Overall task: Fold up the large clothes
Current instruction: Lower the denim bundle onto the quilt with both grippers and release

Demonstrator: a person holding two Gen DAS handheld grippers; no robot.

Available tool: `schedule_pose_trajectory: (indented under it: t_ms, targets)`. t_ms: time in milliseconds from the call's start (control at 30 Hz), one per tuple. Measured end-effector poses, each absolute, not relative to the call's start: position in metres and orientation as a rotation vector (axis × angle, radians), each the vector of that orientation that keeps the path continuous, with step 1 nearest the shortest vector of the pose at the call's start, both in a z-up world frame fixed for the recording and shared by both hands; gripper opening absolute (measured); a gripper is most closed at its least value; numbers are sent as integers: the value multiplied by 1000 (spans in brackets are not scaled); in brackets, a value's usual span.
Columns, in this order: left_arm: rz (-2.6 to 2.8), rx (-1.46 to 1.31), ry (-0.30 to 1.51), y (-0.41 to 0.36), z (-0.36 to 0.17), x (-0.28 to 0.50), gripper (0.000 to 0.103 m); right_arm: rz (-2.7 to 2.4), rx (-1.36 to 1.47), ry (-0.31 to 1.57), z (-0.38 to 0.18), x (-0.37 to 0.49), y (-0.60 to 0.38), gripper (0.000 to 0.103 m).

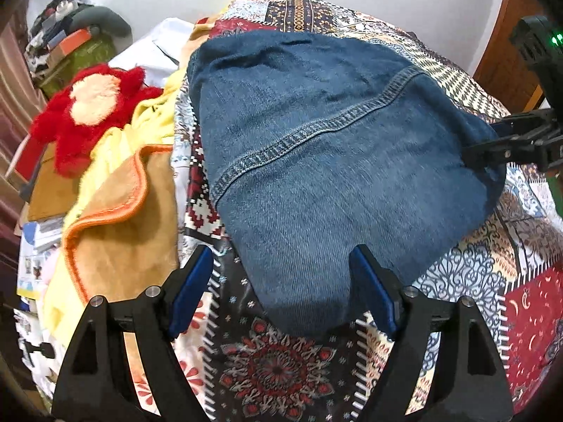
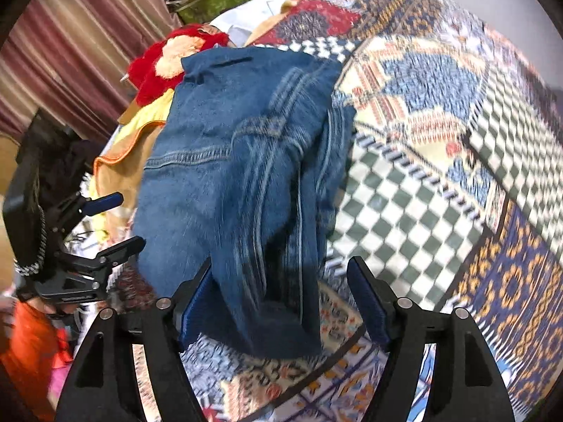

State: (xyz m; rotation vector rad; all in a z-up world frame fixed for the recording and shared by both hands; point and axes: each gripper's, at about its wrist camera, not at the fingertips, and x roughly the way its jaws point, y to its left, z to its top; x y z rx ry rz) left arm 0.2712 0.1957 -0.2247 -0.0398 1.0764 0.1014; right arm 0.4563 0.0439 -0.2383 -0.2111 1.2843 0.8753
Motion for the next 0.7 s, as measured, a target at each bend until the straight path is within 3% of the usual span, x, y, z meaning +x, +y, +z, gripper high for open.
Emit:
schedule_pose_trajectory:
  t_ms: [300,433,700]
  targets:
    - [183,34,965,207,-186,289,81,855,-347,1089,-183,448,42,72]
    - [203,52,898,210,-169,307,88,863,-287,1036,-164,462,54,72]
    - [263,57,861,239,-173,361,89,818,-113,1091,-180,513,95,72]
